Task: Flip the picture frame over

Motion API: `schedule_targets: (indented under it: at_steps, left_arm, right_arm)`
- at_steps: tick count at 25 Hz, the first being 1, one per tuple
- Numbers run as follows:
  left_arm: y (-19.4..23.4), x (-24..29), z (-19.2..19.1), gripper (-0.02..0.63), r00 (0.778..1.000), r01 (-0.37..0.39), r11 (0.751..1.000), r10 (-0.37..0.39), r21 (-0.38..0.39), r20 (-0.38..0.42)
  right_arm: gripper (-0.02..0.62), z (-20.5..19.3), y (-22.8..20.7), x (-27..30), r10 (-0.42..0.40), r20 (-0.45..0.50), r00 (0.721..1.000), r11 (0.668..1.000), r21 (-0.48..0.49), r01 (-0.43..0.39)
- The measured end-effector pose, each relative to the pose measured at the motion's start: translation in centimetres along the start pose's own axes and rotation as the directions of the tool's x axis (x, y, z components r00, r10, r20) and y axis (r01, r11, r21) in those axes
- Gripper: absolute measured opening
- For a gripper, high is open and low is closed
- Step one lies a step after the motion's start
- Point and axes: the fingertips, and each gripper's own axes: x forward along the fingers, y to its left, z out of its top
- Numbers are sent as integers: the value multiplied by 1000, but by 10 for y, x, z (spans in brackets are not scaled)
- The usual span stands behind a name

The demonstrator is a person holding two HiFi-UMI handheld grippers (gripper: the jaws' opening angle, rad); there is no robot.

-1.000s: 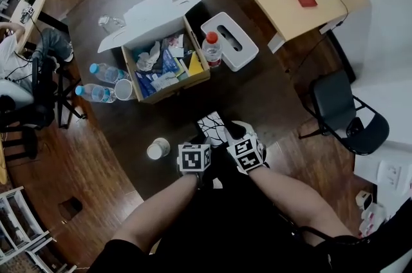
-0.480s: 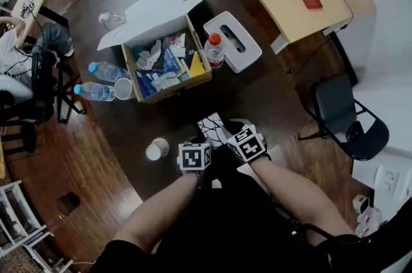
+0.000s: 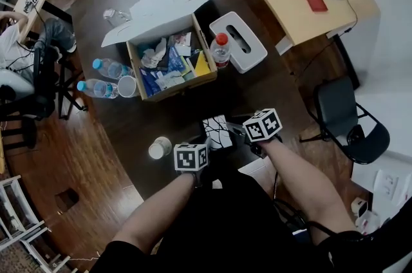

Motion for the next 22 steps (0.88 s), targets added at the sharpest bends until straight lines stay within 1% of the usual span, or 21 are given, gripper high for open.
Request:
schedule_targets:
  at_steps: [4,6,9,12,14,16,19,20,22]
  left_arm:
    - [0,0,0,93,1000,17,1000,-17,-18,-4]
    - [0,0,0,94,999,30,999,-31,-23,-19]
    - [0,1,1,95,997,59,998,-60,-31,-42]
    - [0,1,2,95,994,90,995,-92,-39,-53]
    - [1,1,2,95,992,108,993,-111,-45,-56]
    - [1,0,1,95,990,125,991,-128,-49,-55]
    - [2,0,1,86,992,119,991,-122,-59,-41]
    - [2,0,2,84,993,110,992,-112,-60,-37]
    - [2,1,2,84,995,92,994,-94,-52,-30]
  right_arm:
    - [86,1,2,0,-18,22,1000,1000,-8,18]
    - [77,4,6,-5,2,49,999,1000,1,-2]
    - [65,8,14,-14,31,74,997,999,-9,-30]
    - [58,10,23,-21,82,96,992,996,13,-84]
    - [50,11,27,-24,94,104,990,995,18,-97]
    - [28,9,23,-23,54,91,994,999,1,-54]
    - [29,0,13,-15,-84,31,996,995,-55,85]
    - [33,-3,9,-12,-142,8,990,986,-88,142]
    - [49,-8,6,-8,-256,-21,966,955,-160,250]
